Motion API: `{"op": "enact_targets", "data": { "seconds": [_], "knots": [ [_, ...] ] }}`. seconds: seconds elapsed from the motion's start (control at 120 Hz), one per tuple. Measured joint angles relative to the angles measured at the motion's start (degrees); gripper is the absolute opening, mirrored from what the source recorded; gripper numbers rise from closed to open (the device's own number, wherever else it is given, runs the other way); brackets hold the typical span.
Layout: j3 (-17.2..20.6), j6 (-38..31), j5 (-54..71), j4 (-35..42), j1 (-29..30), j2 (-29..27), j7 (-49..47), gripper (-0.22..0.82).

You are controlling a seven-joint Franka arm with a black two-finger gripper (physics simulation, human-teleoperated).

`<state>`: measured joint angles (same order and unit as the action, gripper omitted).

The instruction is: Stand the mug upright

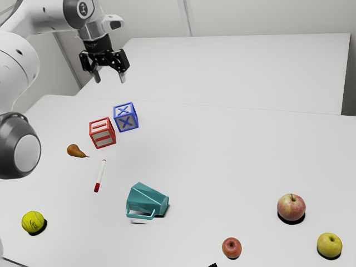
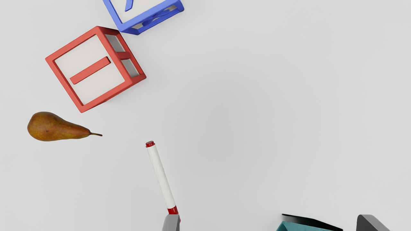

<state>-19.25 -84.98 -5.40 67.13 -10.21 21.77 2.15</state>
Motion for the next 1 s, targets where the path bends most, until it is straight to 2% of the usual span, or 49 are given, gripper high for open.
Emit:
{"op": "enact_targets", "data": {
  "seconds": [0.167, 0.417, 0.642, 0.775, 1.0],
  "knots": [
    [0.33, -0.14, 0.10, 2.72, 0.36, -1.61, -0.12, 0.60],
    [1.99, -10.69, -4.21, 35.05, -0.80, -18.90, -0.39, 0.60],
    [1.96, -20.26, -8.77, 53.85, -0.30, -28.77, 0.25, 0.60],
    [1.89, -25.68, -14.25, 62.15, -0.56, -30.58, 2.30, 0.60],
    [1.73, -30.39, -22.73, 68.72, -0.42, -29.75, 8.77, 0.60]
  ]
}}
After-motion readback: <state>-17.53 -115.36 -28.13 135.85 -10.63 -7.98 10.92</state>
